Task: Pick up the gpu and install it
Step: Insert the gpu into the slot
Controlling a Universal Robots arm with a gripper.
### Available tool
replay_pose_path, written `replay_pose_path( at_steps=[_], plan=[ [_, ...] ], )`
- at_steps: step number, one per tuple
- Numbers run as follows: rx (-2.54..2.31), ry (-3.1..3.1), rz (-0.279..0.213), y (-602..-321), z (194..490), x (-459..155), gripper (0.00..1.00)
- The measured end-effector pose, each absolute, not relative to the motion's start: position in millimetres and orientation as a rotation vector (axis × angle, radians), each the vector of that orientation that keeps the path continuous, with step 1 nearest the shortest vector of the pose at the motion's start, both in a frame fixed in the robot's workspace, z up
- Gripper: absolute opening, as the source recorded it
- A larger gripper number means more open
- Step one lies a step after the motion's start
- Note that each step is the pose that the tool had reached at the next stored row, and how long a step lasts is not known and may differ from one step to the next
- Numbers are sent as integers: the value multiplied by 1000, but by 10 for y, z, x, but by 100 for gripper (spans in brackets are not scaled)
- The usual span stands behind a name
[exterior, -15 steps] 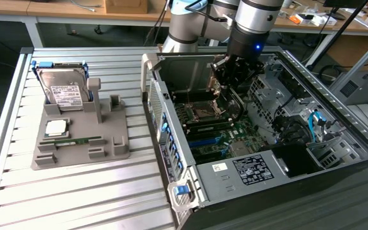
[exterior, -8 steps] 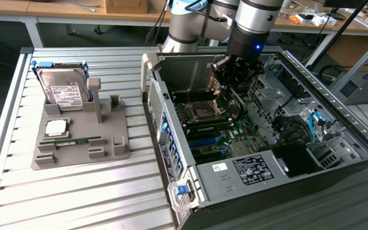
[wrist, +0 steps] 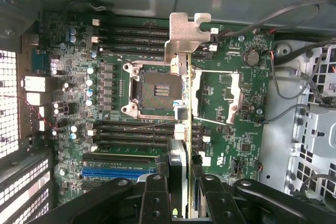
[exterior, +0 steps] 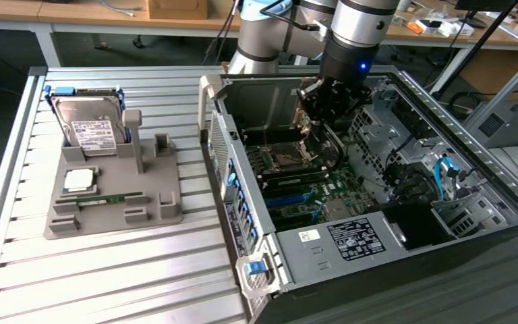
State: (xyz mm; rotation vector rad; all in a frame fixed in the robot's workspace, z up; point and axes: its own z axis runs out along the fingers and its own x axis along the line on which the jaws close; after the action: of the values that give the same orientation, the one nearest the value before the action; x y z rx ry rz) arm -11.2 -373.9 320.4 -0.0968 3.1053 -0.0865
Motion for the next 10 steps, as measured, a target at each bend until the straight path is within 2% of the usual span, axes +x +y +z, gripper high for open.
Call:
replay_pose_path(
  at_steps=[10],
  plan=[
    [-116, 3104, -86, -3739, 3204, -112, 27]
  ],
)
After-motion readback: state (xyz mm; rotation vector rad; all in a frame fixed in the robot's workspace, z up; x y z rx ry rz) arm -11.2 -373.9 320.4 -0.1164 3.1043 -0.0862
